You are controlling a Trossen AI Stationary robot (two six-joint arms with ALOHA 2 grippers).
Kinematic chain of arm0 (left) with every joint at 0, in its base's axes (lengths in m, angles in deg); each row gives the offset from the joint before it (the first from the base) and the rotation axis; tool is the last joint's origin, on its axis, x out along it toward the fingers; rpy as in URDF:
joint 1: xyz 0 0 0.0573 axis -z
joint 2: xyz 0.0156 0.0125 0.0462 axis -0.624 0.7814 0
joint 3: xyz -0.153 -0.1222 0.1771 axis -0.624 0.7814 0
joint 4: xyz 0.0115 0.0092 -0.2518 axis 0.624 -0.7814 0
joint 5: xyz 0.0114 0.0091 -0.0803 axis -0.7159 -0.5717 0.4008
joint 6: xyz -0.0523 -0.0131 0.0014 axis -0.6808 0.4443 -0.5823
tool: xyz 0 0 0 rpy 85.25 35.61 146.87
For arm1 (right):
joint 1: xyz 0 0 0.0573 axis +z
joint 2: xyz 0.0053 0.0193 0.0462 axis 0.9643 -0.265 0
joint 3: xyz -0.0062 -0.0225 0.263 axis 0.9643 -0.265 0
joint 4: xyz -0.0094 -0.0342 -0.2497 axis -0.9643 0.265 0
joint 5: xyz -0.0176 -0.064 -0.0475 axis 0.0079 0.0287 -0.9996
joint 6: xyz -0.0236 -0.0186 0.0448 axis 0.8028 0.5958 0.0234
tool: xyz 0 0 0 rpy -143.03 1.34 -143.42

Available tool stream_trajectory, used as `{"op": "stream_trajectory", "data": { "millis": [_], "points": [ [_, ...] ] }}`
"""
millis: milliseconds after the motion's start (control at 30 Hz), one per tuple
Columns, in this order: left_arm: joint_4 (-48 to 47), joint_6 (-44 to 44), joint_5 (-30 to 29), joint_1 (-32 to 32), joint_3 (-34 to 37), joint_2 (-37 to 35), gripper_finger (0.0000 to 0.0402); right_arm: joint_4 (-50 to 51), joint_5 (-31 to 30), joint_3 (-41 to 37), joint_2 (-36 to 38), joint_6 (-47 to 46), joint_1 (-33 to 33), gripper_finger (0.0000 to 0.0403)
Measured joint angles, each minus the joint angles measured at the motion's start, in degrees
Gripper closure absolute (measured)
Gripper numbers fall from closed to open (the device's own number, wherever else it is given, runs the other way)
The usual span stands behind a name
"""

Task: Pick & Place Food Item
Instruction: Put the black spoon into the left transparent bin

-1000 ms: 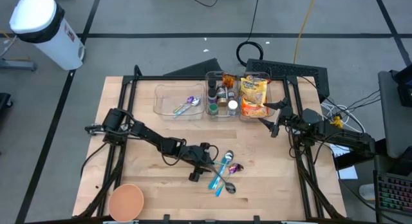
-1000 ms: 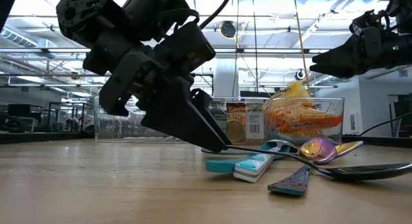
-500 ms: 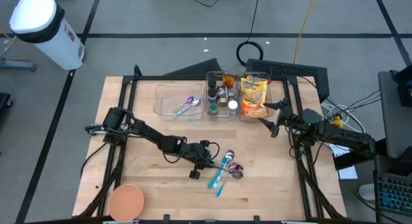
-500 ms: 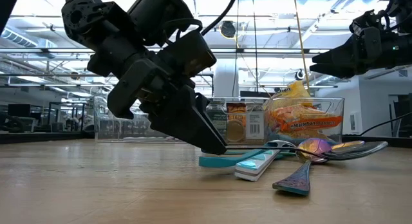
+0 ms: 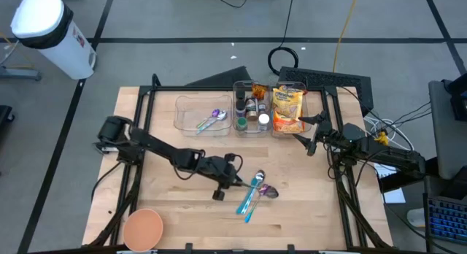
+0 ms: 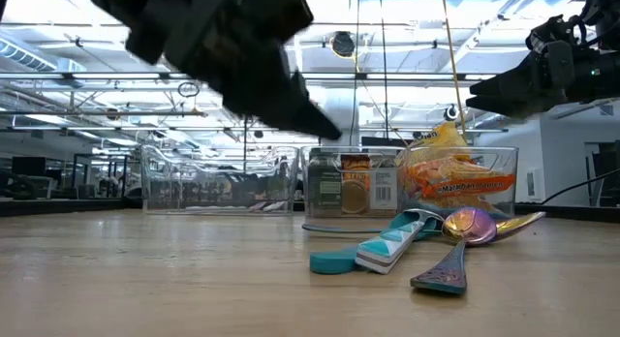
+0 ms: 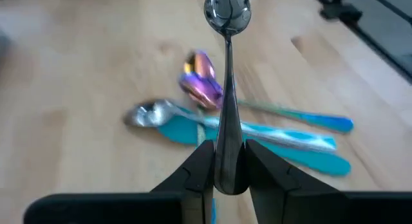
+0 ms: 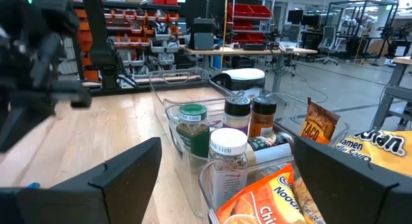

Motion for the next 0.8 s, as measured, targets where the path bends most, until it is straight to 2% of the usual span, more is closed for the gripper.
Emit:
{"op": "stream_trajectory", "data": {
  "millis": [267,500,667,800],
  "points": [
    [-13.8,1.7,-10.4,-0.7,0.0,-13.6,0.0329,0.0,0.0,0.0,0.0,0.0,0.0,0.0055],
    [-23.3,3.2,-15.6,-2.3,0.6,-26.3,0.0329,0.0,0.0,0.0,0.0,0.0,0.0,0.0055],
    [-24.1,3.3,-17.9,-4.6,6.6,-35.3,0.0329,0.0,0.0,0.0,0.0,0.0,0.0,0.0055],
    [-23.3,1.1,-22.5,-7.8,13.4,-43.4,0.0329,0.0,0.0,0.0,0.0,0.0,0.0,0.0055]
  ]
}}
